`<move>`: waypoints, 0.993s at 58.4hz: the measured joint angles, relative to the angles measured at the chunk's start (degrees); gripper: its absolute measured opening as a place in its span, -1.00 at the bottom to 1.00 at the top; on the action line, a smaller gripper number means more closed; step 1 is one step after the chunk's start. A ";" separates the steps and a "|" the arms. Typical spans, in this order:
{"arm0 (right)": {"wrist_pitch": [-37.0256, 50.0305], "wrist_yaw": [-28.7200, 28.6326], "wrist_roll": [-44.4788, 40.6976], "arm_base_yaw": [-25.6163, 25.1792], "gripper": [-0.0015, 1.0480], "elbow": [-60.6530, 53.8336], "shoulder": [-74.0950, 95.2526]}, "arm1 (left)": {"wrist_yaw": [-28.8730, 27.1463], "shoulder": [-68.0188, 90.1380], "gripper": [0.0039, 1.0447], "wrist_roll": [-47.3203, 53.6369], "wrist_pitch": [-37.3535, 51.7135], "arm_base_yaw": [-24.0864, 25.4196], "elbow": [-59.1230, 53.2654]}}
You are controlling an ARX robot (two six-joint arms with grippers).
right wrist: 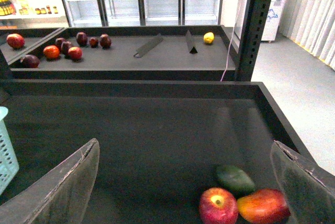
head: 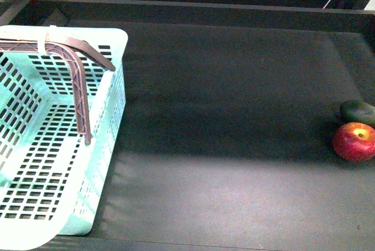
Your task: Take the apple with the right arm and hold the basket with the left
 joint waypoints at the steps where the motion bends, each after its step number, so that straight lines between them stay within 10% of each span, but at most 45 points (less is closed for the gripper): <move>1: 0.00 0.00 0.00 0.00 0.83 0.00 0.00 | -0.07 0.76 0.87 -0.66 0.00 0.00 0.57; 51: 0.00 0.02 0.00 0.00 0.83 0.00 0.00 | -4.79 21.68 0.87 -9.64 0.52 -3.72 16.74; 58: 0.00 0.00 0.00 0.00 0.83 0.00 0.00 | -6.16 23.98 0.45 -9.75 -0.24 -4.28 18.58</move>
